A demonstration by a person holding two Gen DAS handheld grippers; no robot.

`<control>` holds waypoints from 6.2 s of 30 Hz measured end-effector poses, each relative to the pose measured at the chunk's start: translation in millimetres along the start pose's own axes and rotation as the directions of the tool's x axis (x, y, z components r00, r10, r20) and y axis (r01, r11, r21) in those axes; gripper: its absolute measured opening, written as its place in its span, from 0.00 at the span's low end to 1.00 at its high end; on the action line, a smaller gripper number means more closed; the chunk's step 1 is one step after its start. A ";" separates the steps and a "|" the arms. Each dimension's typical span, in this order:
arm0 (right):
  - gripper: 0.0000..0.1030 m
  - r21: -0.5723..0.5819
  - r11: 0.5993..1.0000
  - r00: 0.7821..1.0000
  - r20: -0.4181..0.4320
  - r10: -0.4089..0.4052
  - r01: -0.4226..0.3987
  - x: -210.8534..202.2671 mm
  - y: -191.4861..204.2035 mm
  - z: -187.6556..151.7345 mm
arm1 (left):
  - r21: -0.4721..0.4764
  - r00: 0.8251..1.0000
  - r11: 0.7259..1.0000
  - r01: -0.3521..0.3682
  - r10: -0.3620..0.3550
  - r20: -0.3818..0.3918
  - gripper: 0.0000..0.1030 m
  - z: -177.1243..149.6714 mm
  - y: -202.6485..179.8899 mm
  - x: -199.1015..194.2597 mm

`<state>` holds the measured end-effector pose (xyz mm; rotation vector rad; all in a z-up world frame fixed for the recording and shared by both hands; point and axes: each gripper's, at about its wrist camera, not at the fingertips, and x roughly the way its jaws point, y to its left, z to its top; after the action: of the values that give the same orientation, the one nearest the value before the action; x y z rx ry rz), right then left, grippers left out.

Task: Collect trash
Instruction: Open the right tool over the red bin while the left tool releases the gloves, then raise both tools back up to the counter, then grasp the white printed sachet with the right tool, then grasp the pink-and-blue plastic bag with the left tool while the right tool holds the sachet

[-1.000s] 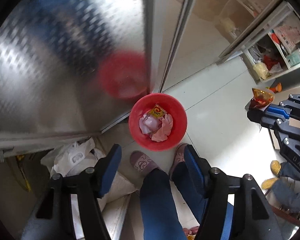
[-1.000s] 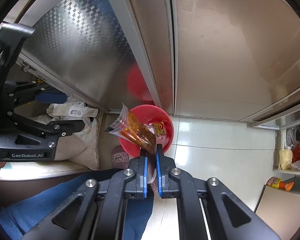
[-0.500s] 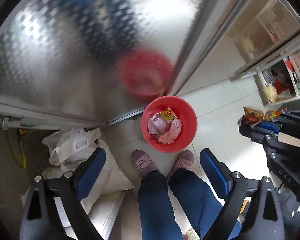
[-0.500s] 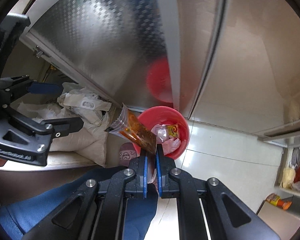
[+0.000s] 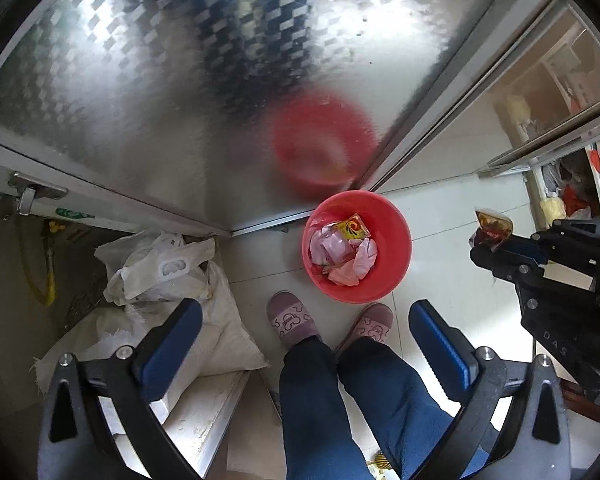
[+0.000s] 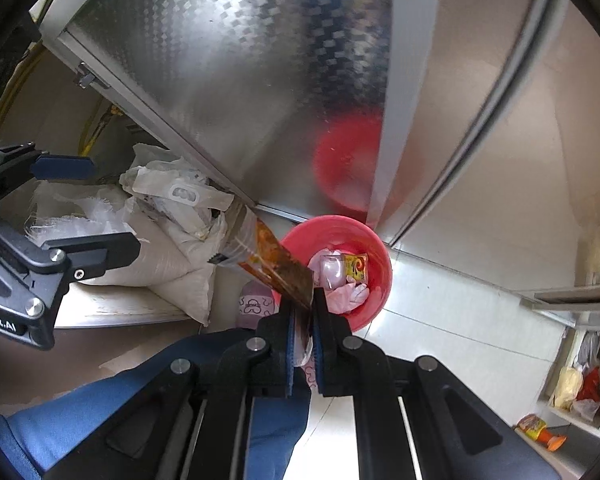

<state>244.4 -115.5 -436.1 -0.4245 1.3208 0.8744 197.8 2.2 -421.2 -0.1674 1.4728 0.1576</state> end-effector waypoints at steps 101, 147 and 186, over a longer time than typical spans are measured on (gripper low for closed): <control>0.99 -0.229 0.971 0.996 0.060 -0.059 0.072 -139.5 128.6 471.2 | -0.293 0.965 0.953 -0.072 0.141 0.221 0.99 276.6 362.4 -249.8; 0.61 -0.117 0.990 0.995 0.056 -0.077 0.083 -128.9 112.5 476.1 | 0.019 0.970 0.997 -0.075 0.068 0.234 0.99 340.1 327.5 -232.8; 0.61 -0.102 0.992 0.978 0.202 -0.058 0.080 -218.5 111.8 419.7 | 0.056 0.963 0.998 0.029 -0.043 0.267 0.18 293.9 274.9 -270.2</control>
<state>434.8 187.8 -107.2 -0.4537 1.0723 0.9094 402.2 331.3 -130.0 -0.1256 1.2013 0.1084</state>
